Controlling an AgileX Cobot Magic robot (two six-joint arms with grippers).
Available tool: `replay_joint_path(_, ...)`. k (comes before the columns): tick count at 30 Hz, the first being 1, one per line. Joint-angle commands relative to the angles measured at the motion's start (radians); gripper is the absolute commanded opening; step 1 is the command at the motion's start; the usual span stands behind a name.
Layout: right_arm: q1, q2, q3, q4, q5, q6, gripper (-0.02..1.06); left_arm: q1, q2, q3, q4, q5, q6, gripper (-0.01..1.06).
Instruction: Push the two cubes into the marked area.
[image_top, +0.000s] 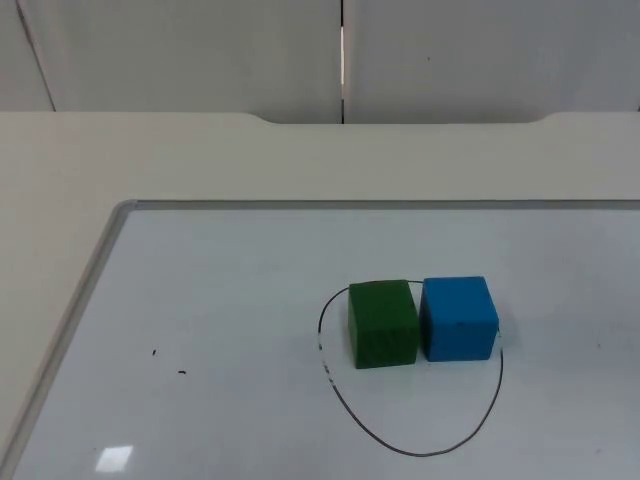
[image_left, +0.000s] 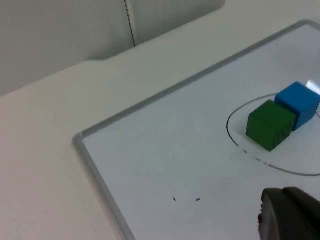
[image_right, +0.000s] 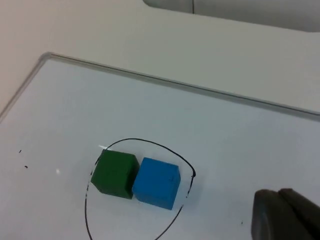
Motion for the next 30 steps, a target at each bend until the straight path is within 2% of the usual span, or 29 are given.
replay_joint_path(1, 0.002, -0.065, 0.01, -0.007, 0.027, -0.016, 0.0, 0.003, -0.047, 0.003, -0.014, 0.004, -0.008, 0.0)
replay_joint_path(11, 0.002, -0.303, 0.074, -0.005, 0.113, -0.051, 0.0, 0.003, -0.223, 0.003, -0.051, 0.093, -0.008, 0.0)
replay_joint_path(26, 0.002, -0.53, 0.15, -0.005, 0.207, -0.097, 0.0, 0.003, -0.256, 0.001, -0.125, 0.168, 0.021, 0.0)
replay_joint_path(30, 0.002, -0.59, 0.15, -0.005, 0.265, -0.106, 0.0, 0.003, -0.256, -0.001, -0.14, 0.183, 0.04, 0.0)
